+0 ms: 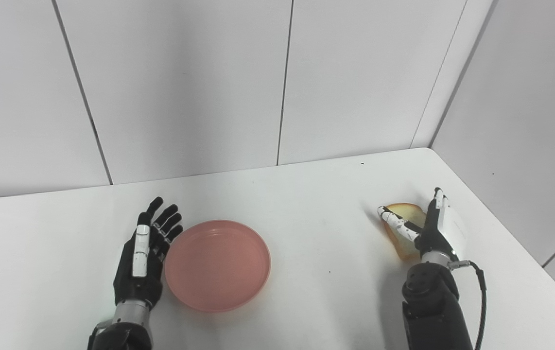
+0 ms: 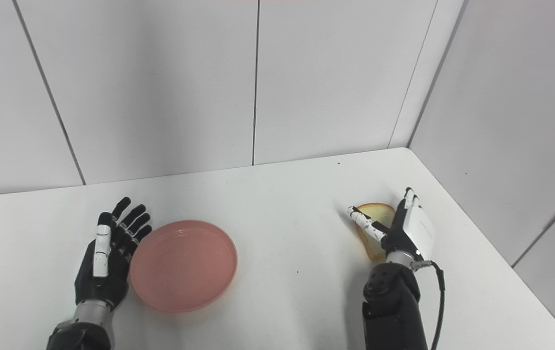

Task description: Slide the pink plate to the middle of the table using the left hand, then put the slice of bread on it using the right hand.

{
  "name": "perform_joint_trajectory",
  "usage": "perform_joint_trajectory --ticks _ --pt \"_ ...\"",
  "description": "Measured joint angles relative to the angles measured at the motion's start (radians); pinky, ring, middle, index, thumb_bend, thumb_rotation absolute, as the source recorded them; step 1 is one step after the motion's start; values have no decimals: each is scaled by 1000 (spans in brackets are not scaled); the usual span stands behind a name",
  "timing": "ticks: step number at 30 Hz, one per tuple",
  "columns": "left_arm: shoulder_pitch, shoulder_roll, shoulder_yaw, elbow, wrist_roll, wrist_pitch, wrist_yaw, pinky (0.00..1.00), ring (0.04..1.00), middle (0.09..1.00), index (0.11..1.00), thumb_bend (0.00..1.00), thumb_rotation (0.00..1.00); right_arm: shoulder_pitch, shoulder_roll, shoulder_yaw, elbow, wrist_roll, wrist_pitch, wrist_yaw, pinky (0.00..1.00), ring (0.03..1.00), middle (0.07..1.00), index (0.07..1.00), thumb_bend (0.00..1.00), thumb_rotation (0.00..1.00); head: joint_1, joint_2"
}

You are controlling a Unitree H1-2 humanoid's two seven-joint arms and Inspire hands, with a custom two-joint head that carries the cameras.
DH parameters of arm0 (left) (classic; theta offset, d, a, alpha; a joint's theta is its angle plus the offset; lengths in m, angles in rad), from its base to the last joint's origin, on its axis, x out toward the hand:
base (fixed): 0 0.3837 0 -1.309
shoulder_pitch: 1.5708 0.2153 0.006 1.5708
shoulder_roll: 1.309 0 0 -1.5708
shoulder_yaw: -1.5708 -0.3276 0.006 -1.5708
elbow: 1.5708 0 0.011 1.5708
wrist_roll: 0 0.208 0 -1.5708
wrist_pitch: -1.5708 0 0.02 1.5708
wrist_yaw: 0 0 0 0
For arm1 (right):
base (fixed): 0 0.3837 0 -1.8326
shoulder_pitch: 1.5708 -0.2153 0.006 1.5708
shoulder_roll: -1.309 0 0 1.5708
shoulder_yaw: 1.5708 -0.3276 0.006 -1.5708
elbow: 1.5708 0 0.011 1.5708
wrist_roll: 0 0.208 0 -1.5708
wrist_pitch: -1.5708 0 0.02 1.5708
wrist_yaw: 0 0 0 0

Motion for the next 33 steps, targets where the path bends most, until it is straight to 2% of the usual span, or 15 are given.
perform_joint_trajectory --ticks 11,18,21,27,30,33 --pt "0 0 0 0 0 0 0 849 850 829 864 778 796 4 9 -2 -1 -144 0 103 1000 1000 1000 990 1000 558 -2 5" --pt "0 0 0 0 0 0 0 848 850 828 868 772 797 8 7 1 -2 -196 0 145 1000 1000 1000 987 1000 532 -2 6" --pt "0 0 -1 0 0 0 0 847 850 830 867 773 797 8 7 -2 -3 -231 0 171 1000 1000 1000 994 1000 497 -3 6" --pt "0 0 -1 0 0 0 0 853 857 837 873 774 801 4 16 -26 -9 -276 0 205 1000 968 971 991 1000 362 -3 8" --pt "0 0 -2 0 0 0 -2 854 856 837 872 777 797 -5 30 -40 -17 -297 0 219 940 916 938 979 1000 263 -3 9" --pt "0 0 -2 0 0 0 -2 854 856 836 870 780 791 -12 43 -45 -30 -310 -1 221 740 850 914 968 990 180 -5 11"
